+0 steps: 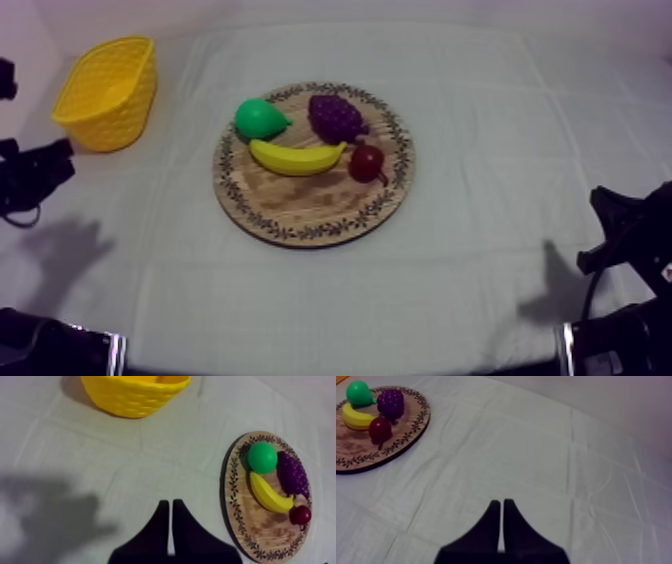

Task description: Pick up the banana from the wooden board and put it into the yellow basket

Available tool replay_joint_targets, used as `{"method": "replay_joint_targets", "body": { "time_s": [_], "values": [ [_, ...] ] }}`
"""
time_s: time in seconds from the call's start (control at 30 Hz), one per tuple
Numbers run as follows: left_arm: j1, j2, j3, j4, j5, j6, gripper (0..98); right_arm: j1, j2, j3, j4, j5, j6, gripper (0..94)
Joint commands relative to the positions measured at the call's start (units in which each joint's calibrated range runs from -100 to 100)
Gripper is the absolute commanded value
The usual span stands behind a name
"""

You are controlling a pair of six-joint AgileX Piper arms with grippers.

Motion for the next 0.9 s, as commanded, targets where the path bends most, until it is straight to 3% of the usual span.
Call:
{"method": "replay_joint_targets", "body": {
  "time_s": [0.0, 0.17, 0.33, 0.47, 0.87],
  "values": [
    [-0.1, 10.7, -9.7, 0.09, 4.1, -0.1, 0.1, 0.0, 0.0, 0.0, 0.0, 0.0, 0.0, 0.4],
    [0.0, 20.4, -17.0, -0.05, 8.7, -0.4, 0.2, 0.0, 0.0, 0.0, 0.0, 0.0, 0.0, 0.4],
    [1.2, 28.0, -25.0, -1.58, 15.5, 0.6, 0.2, 0.0, 0.0, 0.0, 0.0, 0.0, 0.0, 0.4],
    [4.0, 32.0, -30.5, -2.55, 19.4, 1.7, 0.1, 0.0, 0.0, 0.0, 0.0, 0.0, 0.0, 0.4],
    [15.4, 40.7, -44.5, -2.11, 25.7, 5.2, 0.1, 0.0, 0.0, 0.0, 0.0, 0.0, 0.0, 0.4]
  ]
}}
